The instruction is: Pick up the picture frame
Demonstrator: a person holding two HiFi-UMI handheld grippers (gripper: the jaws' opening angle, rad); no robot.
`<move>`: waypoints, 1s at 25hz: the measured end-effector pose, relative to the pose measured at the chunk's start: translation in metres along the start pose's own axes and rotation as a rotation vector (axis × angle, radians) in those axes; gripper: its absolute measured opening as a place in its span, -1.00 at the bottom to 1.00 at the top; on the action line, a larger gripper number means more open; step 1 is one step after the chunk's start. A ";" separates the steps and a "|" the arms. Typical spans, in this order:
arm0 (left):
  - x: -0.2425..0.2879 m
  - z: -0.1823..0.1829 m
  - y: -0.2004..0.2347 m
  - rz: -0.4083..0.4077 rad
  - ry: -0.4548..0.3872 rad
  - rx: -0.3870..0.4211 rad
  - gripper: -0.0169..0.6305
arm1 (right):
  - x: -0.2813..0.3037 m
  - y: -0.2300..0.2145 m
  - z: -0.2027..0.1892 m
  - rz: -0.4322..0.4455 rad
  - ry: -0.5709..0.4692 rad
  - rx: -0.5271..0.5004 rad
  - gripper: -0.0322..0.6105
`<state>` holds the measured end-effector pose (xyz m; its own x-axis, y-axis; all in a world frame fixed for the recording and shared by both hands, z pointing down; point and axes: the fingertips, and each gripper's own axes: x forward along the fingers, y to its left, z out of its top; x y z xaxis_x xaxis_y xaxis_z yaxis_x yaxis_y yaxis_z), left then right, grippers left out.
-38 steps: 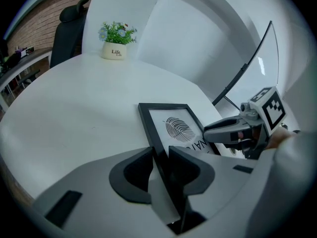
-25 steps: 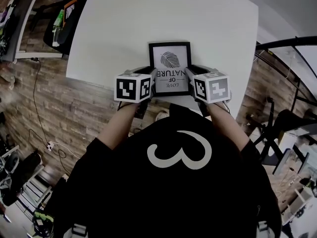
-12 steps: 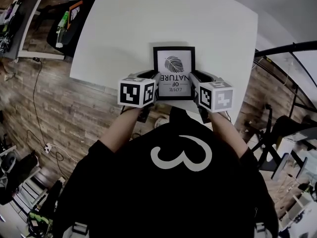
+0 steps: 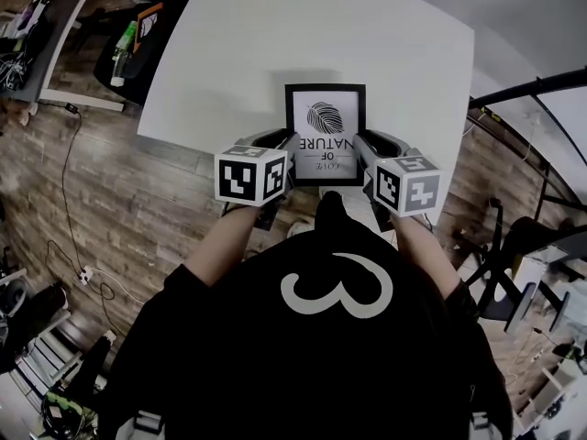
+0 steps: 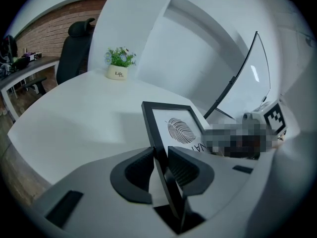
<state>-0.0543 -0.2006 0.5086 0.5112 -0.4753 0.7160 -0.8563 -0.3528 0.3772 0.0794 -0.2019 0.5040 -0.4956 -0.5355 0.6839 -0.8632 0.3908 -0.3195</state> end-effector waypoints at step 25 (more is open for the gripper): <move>-0.121 0.036 -0.048 -0.025 -0.259 0.132 -0.64 | -0.100 0.073 0.046 0.041 -0.258 -0.100 -0.58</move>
<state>-0.0728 -0.1553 0.3823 0.5479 -0.6497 0.5270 -0.8353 -0.4601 0.3010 0.0619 -0.1539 0.3822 -0.5493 -0.6853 0.4782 -0.8343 0.4813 -0.2688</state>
